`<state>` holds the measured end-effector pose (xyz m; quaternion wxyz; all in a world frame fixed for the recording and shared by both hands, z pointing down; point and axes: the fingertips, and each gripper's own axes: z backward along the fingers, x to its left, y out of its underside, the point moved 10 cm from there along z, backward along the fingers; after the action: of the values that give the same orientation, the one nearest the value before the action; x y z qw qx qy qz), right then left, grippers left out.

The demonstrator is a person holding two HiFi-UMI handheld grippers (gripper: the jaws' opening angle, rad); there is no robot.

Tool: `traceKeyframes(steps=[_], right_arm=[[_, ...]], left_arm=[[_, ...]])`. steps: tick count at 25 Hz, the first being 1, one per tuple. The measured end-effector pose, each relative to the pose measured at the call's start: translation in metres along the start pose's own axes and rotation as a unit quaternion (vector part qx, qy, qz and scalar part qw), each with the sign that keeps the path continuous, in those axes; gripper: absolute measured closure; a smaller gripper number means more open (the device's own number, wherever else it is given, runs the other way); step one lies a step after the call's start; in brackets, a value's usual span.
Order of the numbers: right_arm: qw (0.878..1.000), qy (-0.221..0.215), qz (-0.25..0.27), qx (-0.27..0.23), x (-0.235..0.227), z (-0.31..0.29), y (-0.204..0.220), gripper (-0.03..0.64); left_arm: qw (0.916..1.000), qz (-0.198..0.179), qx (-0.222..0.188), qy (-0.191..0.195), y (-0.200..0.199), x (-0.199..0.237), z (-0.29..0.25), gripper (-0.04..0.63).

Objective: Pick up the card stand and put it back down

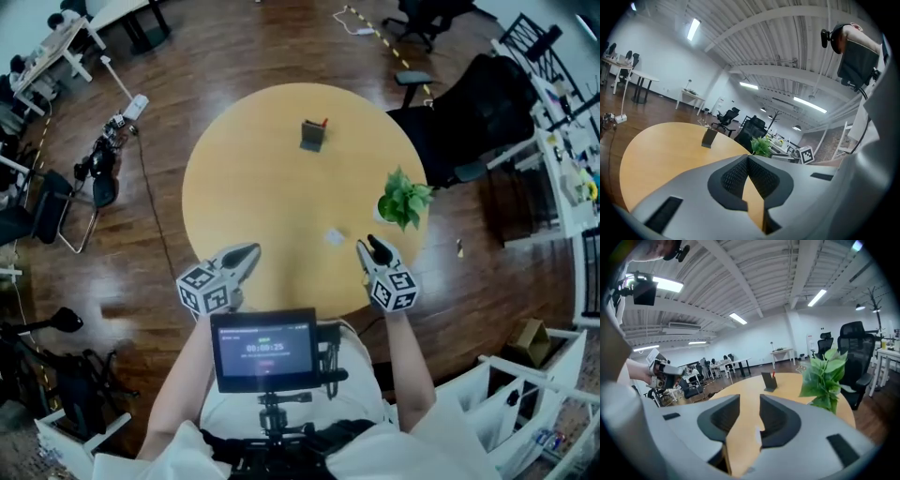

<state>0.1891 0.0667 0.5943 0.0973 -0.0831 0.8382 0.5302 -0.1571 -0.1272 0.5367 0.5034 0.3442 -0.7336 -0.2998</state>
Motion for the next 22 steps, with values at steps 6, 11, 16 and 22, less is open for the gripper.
traceKeyframes(steps=[6, 11, 16, 22], right_arm=[[0.997, 0.052, -0.013, -0.055, 0.050, 0.025, -0.028, 0.471], [0.992, 0.094, -0.016, -0.084, 0.099, 0.047, -0.040, 0.472], [0.988, 0.117, -0.010, -0.095, 0.147, 0.063, -0.043, 0.480], [0.987, 0.145, -0.008, -0.072, 0.203, 0.095, -0.027, 0.481]], left_arm=[[0.9986, -0.043, -0.020, 0.022, -0.029, 0.008, 0.040, 0.595], [0.9963, -0.049, -0.035, 0.062, -0.039, 0.017, 0.067, 0.595], [0.9918, -0.042, -0.018, 0.119, -0.025, 0.024, 0.081, 0.595], [0.9813, -0.047, 0.008, 0.186, 0.007, 0.040, 0.083, 0.595]])
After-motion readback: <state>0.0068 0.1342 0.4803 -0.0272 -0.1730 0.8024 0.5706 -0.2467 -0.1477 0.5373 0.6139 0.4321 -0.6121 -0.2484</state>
